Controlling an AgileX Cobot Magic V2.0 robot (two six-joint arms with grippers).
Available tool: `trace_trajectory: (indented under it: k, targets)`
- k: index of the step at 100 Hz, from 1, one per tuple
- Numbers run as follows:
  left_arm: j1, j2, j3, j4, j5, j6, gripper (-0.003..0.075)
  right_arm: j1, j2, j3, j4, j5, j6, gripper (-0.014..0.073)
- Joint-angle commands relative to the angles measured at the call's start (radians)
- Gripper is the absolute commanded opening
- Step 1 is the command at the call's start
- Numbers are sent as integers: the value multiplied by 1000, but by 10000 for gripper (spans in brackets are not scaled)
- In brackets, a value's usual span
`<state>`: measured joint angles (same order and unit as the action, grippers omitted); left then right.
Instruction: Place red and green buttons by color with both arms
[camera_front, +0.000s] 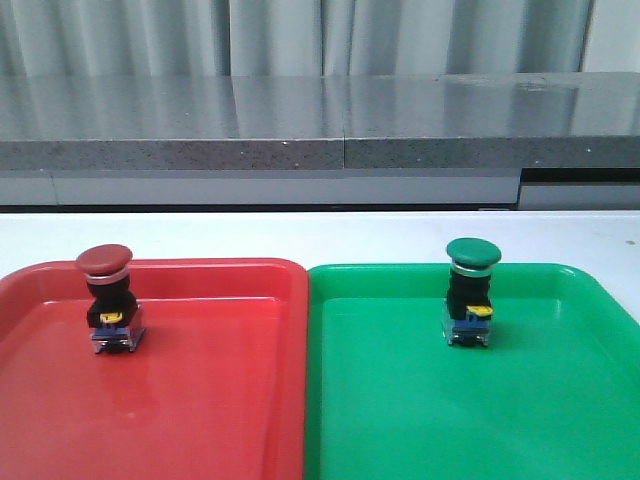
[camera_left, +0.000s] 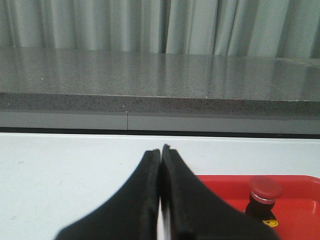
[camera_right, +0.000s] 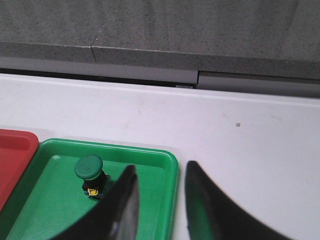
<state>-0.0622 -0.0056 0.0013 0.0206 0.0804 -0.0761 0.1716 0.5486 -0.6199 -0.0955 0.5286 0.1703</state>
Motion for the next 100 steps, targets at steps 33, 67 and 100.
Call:
trace_trajectory:
  k: [33, 67, 100]
  targets:
    - [3, -29, 42, -9, -88, -7, -19, -7, -59, -1, -15, -49, -2, -88]
    - [3, -29, 42, -9, -88, -7, -19, -7, -59, -1, -15, -47, -2, -111]
    - [3, -29, 42, -9, -88, -7, -19, -7, -59, -1, -15, -47, -2, -111]
